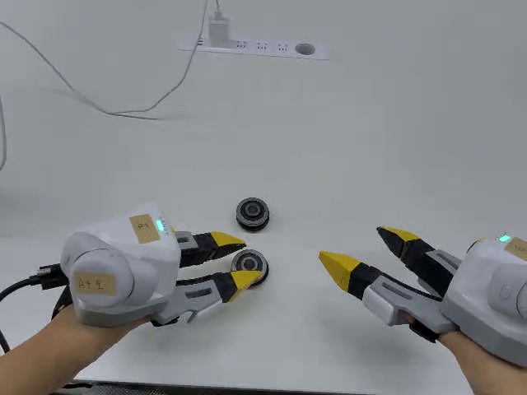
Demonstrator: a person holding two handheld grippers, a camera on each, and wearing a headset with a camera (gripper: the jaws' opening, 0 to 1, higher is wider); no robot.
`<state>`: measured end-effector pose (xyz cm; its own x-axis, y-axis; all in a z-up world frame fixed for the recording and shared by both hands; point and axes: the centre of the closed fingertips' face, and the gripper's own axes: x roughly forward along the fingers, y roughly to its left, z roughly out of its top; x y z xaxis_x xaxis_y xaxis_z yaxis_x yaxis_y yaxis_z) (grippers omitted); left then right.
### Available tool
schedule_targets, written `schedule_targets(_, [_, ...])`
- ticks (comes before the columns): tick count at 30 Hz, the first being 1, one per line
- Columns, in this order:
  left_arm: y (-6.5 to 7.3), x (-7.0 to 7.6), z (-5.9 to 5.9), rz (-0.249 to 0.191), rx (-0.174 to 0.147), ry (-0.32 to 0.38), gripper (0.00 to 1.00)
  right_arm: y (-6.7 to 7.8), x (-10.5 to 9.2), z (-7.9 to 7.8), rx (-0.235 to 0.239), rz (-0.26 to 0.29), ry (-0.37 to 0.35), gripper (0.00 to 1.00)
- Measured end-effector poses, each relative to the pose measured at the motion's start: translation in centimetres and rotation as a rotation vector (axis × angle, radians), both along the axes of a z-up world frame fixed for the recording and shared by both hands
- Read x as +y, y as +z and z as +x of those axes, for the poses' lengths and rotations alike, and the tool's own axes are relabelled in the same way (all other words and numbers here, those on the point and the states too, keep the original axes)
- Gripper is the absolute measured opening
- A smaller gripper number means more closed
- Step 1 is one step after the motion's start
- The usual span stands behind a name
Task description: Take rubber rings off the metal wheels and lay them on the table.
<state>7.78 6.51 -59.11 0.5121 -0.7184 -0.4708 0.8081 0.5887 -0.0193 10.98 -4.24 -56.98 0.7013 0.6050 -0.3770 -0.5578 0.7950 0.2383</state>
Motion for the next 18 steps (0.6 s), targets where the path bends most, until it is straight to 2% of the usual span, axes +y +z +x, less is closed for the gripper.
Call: schedule_targets(18, [-0.64, 0.03, -0.11, 0.031, 0.021, -0.019, 0.18, 0.2, 0.21, 0.06, 0.008, 0.031, -0.01, 0.56])
